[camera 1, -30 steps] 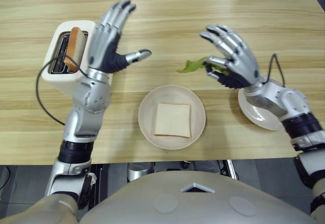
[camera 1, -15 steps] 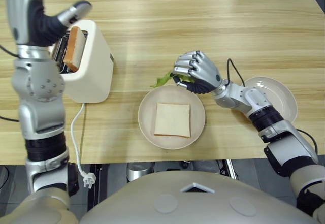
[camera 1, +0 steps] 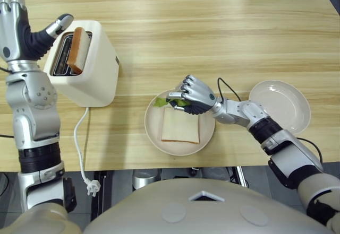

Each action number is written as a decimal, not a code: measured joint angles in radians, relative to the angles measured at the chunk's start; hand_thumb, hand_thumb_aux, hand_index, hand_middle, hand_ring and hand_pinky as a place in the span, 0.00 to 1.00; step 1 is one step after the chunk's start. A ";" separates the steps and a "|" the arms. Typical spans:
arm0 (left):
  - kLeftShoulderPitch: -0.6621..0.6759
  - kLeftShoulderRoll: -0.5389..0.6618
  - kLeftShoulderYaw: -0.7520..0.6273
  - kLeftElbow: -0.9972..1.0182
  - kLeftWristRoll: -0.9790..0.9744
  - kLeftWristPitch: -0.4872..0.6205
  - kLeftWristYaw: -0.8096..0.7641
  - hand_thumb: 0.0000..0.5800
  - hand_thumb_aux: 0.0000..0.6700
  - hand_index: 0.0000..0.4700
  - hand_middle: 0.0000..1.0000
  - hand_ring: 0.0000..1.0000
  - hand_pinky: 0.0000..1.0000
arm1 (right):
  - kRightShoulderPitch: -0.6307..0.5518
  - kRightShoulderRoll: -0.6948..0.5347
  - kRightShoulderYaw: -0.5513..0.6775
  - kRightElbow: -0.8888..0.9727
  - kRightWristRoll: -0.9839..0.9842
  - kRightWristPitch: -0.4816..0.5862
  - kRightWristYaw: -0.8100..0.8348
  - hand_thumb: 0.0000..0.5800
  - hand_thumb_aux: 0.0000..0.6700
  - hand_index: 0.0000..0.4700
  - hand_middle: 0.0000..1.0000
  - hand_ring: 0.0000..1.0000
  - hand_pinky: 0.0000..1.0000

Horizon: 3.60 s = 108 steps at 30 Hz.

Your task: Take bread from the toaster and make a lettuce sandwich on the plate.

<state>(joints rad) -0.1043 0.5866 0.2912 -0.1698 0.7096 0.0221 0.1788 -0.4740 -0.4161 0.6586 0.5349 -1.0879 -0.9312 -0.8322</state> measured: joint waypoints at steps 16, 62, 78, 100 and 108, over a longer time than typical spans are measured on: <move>-0.001 0.001 -0.025 0.037 -0.017 -0.002 0.004 0.00 0.00 0.00 0.00 0.00 0.00 | -0.091 0.074 0.080 0.196 -0.073 0.066 -0.090 1.00 1.00 0.98 1.00 1.00 1.00; -0.003 -0.009 -0.070 0.075 -0.043 -0.007 0.007 0.00 0.00 0.00 0.00 0.00 0.00 | 0.118 -0.076 0.138 -0.040 0.009 0.017 0.112 1.00 1.00 0.98 1.00 1.00 1.00; -0.001 -0.008 -0.081 0.083 -0.039 -0.003 0.025 0.00 0.00 0.00 0.00 0.00 0.00 | 0.151 -0.103 0.117 0.001 0.017 0.017 0.158 0.00 0.00 0.00 0.00 0.00 0.00; 0.048 0.019 -0.046 0.081 -0.036 0.041 0.042 0.00 0.00 0.00 0.00 0.00 0.00 | 0.215 -0.157 -0.122 -0.243 0.129 0.057 0.223 0.00 0.00 0.00 0.00 0.00 0.00; 0.049 0.020 -0.046 0.081 -0.036 0.041 0.043 0.00 0.00 0.00 0.00 0.00 0.00 | 0.198 -0.075 -0.121 -0.164 0.089 0.143 0.233 0.00 0.00 0.00 0.00 0.00 0.00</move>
<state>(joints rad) -0.0558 0.6066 0.2449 -0.0892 0.6735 0.0633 0.2220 -0.2762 -0.4913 0.5372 0.3713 -0.9988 -0.7881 -0.5991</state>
